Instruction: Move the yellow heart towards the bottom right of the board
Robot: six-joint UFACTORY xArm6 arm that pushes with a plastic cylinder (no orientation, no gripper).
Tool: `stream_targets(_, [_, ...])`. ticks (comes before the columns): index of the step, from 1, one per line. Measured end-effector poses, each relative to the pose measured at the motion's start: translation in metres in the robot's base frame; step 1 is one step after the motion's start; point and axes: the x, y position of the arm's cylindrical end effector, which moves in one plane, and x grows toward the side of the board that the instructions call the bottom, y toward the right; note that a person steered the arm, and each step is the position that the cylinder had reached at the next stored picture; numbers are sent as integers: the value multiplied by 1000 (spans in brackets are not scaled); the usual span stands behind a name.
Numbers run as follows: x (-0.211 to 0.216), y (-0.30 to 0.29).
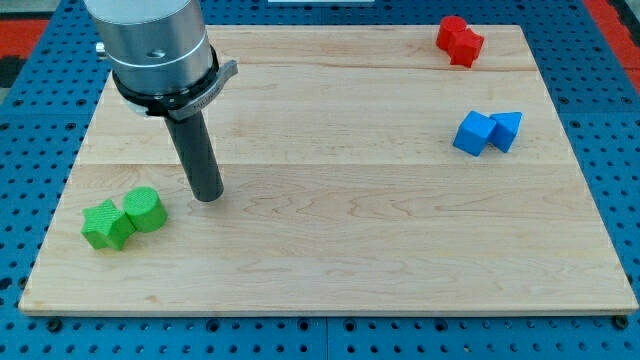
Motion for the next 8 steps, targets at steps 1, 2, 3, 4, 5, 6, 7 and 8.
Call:
stream_targets(1, [-3,0])
stream_targets(2, [-3,0])
stream_targets(3, [-29,21])
stream_targets(4, [-36,-20])
stream_targets(5, [-55,-83])
stream_targets(6, [-112,-122])
stream_targets(7, [-141,-178])
stream_targets(8, [-183,-175])
